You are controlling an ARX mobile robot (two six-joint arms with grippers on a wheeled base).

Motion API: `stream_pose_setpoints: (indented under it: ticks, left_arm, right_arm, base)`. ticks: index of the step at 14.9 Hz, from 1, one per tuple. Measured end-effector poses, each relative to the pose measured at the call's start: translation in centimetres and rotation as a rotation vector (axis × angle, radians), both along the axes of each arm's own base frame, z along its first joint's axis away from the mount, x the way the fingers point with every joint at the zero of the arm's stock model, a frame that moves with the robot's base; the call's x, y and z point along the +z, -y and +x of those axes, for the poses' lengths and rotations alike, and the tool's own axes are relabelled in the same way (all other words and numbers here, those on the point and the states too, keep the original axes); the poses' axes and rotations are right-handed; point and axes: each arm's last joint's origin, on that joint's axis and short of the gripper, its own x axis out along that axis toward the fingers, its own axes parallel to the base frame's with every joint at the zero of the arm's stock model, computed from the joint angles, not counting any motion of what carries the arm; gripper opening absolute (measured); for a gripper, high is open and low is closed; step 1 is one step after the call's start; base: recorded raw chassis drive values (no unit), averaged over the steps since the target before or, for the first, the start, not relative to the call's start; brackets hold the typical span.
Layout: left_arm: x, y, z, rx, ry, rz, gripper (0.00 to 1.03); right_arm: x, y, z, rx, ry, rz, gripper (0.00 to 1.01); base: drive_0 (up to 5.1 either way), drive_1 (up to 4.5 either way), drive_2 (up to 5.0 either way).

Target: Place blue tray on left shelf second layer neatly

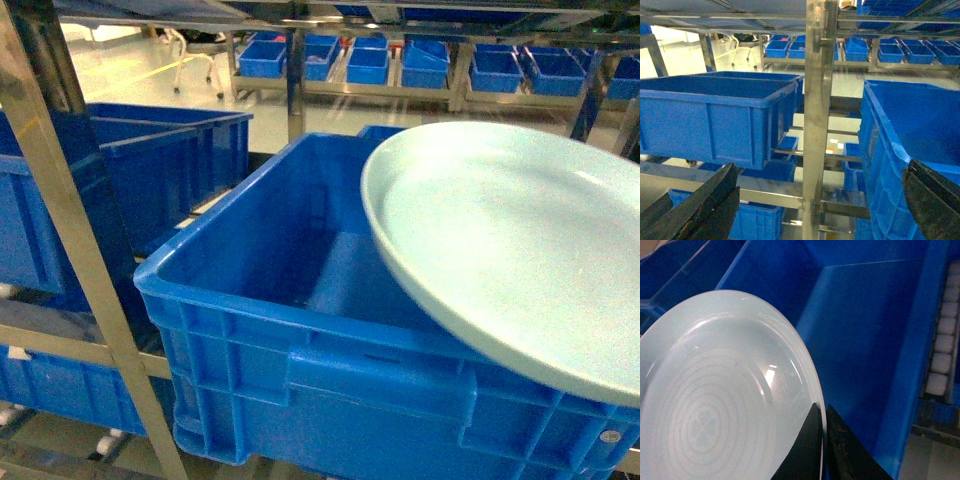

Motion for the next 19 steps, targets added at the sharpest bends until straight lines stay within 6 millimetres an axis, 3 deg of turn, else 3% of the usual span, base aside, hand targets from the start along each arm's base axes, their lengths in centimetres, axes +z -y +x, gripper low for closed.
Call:
stream_pose_setpoints:
  ticks: [2,6,19]
  left_arm:
    - [0.0,0.0,0.0,0.000,0.000,0.000,0.98]
    - [0.0,0.0,0.0,0.000,0.000,0.000,0.98]
    - [0.0,0.0,0.0,0.000,0.000,0.000,0.98]
  right_arm:
    - [-0.2,-2.2,1.1,0.034,-0.012,0.007,0.02]
    - [-1.3,-4.7,3.1,0.021,-0.035,0.001,0.02]
    - [-4.2,-6.8,9.7,-0.152,-0.133,-0.044,0.02]
  base:
    - [0.0,0.00,0.0]
    - [0.0,0.00,0.0]
    - [0.0,0.00,0.0]
